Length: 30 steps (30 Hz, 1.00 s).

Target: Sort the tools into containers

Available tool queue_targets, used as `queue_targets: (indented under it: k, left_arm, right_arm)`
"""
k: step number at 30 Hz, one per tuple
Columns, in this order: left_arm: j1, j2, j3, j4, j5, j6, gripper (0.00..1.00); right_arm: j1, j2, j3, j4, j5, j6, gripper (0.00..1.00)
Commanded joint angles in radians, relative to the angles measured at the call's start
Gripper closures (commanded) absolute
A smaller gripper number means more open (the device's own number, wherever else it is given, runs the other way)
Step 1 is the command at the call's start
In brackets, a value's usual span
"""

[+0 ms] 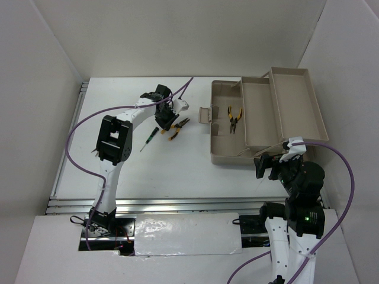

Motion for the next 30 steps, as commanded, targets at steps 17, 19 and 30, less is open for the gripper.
queue_targets:
  k: [17, 19, 30]
  left_arm:
    - [-0.229, -0.369, 0.202, 0.195, -0.451, -0.794, 1.00]
    - [-0.276, -0.343, 0.220, 0.230, -0.494, -0.807, 1.00]
    - [-0.476, -0.094, 0.315, 0.338, -0.710, -0.802, 1.00]
  right_arm:
    - [-0.005, -0.036, -0.015, 0.094, 0.066, 0.036, 0.00]
    - [-0.008, -0.033, -0.013, 0.093, 0.063, 0.034, 0.00]
    - [-0.006, -0.033, -0.013, 0.093, 0.068, 0.036, 0.00]
